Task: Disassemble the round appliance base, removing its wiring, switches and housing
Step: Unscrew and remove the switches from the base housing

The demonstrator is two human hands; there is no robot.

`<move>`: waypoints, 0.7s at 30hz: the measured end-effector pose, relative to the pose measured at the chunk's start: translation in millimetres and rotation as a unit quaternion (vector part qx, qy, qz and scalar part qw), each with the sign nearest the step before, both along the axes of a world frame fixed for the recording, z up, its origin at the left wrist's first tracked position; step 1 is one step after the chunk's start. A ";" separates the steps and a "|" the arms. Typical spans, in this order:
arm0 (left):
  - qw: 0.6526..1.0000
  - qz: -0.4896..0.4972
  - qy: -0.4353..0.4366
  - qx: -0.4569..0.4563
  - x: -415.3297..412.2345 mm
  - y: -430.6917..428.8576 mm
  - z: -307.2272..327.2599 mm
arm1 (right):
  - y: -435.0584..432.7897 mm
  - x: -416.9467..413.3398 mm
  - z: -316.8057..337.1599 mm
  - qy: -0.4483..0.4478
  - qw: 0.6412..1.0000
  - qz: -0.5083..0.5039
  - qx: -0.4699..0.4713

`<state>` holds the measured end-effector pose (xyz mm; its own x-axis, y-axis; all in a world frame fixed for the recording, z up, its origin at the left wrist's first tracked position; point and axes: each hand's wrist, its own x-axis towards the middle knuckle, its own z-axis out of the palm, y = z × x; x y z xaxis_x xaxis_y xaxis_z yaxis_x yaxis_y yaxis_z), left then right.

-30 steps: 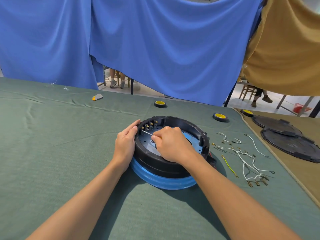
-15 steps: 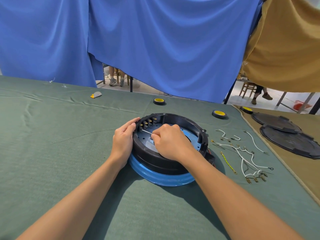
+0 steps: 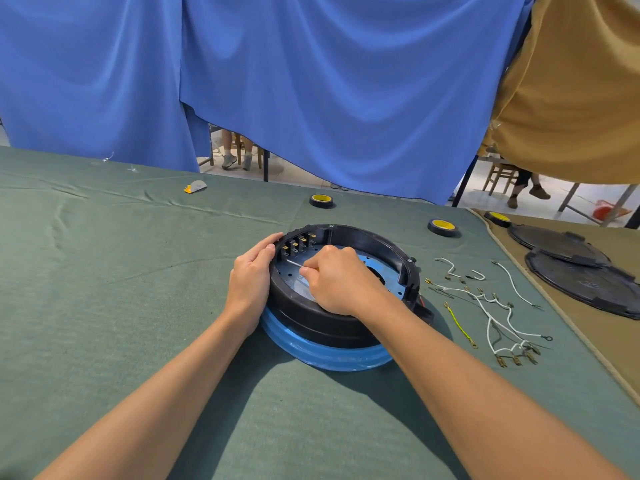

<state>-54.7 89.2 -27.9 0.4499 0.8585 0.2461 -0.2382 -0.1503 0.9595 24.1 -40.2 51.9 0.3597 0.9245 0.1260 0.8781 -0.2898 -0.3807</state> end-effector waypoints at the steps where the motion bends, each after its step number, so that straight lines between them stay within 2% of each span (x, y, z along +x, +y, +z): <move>1: 1.000 0.001 0.000 -0.001 -0.4 -0.7 0.4 | -0.7 -0.5 0.6 -0.003 1.000 0.003 -0.003; 9: 1.000 0.013 0.001 0.007 -2.6 -2.5 3.0 | -5.7 -0.9 -2.0 -0.057 0.998 0.015 0.015; 14: 1.000 0.018 -0.001 0.007 -1.9 -2.3 2.0 | -5.9 0.8 -6.4 -0.064 0.995 0.004 0.072; 21: 0.999 0.026 0.026 -0.004 0.0 -0.2 0.3 | -4.4 0.6 -7.2 -0.055 0.995 -0.009 0.086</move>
